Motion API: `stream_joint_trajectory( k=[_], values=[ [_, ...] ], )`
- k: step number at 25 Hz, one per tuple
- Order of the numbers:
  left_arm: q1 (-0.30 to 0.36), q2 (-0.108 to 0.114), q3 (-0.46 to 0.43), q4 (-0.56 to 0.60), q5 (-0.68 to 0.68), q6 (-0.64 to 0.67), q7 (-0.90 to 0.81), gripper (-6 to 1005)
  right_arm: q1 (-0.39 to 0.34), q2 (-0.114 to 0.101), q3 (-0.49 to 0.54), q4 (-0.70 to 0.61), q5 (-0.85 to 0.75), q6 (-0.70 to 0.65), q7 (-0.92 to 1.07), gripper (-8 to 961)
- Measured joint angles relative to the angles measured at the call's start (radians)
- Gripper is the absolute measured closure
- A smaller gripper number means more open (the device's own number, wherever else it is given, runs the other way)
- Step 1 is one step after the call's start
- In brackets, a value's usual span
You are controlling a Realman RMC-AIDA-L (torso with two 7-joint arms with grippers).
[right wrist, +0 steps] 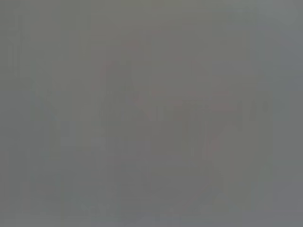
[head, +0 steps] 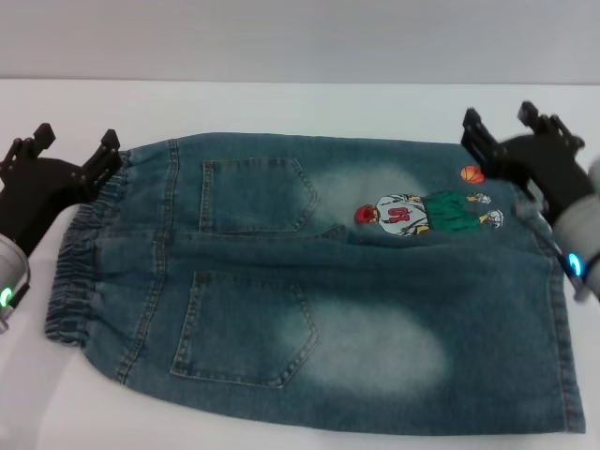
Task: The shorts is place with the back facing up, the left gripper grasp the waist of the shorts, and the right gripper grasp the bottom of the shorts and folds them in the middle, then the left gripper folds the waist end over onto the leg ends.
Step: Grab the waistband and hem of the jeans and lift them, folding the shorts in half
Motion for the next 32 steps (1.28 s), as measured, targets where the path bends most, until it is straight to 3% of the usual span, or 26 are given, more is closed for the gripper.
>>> stream_joint_trajectory(
  k=[3, 5, 9, 12, 13, 14, 15, 18, 19, 20, 24, 25, 32],
  values=[
    [0.055, 0.001, -0.068, -0.157, 0.055, -0.176, -0.001, 153, -0.088, 0.054, 0.187, -0.217, -0.074, 0.306, -0.081, 268],
    [0.082, 0.003, -0.099, -0.257, 0.075, -0.318, -0.001, 153, -0.124, 0.076, 0.262, -0.323, -0.113, 0.460, -0.090, 269],
    [0.100, 0.009, -0.149, -0.435, 0.079, -0.616, 0.006, 154, -0.130, 0.080, 0.370, -0.477, -0.136, 0.758, -0.042, 270],
    [0.099, 0.001, -0.192, -0.544, 0.078, -0.842, 0.039, 155, -0.099, 0.079, 0.460, -0.518, -0.141, 0.951, 0.053, 272],
    [0.097, -0.007, -0.212, -0.577, 0.077, -0.914, 0.056, 156, -0.088, 0.079, 0.480, -0.520, -0.142, 0.998, 0.074, 272],
    [0.096, -0.033, -0.258, -0.635, 0.075, -1.047, 0.099, 156, -0.074, 0.077, 0.507, -0.526, -0.146, 1.065, 0.092, 273],
    [0.096, -0.033, -0.258, -0.635, 0.075, -1.047, 0.099, 156, -0.074, 0.077, 0.507, -0.526, -0.146, 1.065, 0.092, 273],
    [0.086, -0.096, -0.347, -0.715, 0.075, -1.253, 0.208, 157, -0.057, 0.077, 0.539, -0.550, -0.160, 1.179, 0.101, 274],
    [0.086, -0.096, -0.347, -0.715, 0.075, -1.253, 0.208, 157, -0.050, 0.078, 0.551, -0.561, -0.163, 1.229, 0.104, 275],
    [0.079, -0.122, -0.380, -0.739, 0.074, -1.330, 0.257, 158, -0.043, 0.078, 0.561, -0.575, -0.164, 1.274, 0.109, 275],
    [0.079, -0.122, -0.380, -0.739, 0.074, -1.330, 0.257, 159, -0.024, 0.076, 0.595, -0.626, -0.185, 1.416, 0.125, 277],
    [0.058, -0.137, -0.420, -0.767, 0.072, -1.440, 0.302, 159, -0.007, 0.077, 0.617, -0.656, -0.212, 1.497, 0.142, 278],
    [0.048, -0.137, -0.442, -0.781, 0.074, -1.493, 0.311, 161, 0.026, 0.077, 0.659, -0.709, -0.229, 1.658, 0.186, 281]
  ],
)
